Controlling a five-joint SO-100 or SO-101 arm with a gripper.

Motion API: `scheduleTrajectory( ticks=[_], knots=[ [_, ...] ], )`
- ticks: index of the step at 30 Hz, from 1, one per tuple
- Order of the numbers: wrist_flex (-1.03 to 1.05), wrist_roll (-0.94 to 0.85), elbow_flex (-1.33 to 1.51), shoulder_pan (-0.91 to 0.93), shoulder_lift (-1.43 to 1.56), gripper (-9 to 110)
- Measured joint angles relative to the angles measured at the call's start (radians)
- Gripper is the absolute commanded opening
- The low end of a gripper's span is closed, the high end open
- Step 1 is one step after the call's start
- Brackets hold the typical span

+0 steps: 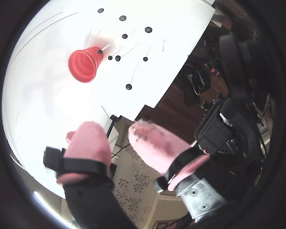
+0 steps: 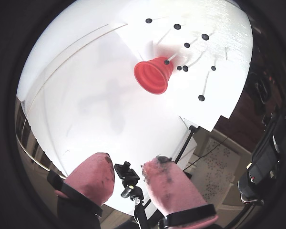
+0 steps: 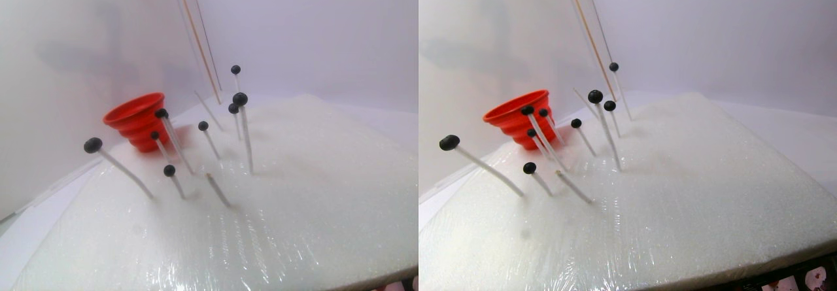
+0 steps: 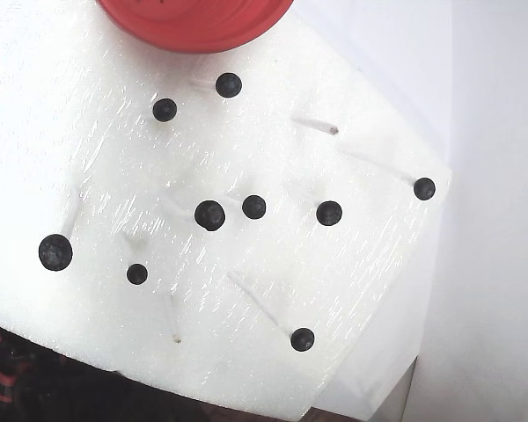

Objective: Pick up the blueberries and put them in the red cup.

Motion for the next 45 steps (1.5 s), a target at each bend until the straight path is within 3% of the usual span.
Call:
scheduleTrajectory(
  ticks=[24, 30, 32, 45],
  knots=[
    [0.000, 0.000, 0.000, 0.003, 0.000, 11],
    [0.000, -0.009, 0.000, 0.003, 0.000, 17],
    [0.000, -0.009, 0.000, 0.003, 0.000, 11],
    [0.000, -0.009, 0.000, 0.002, 0.000, 11]
  ],
)
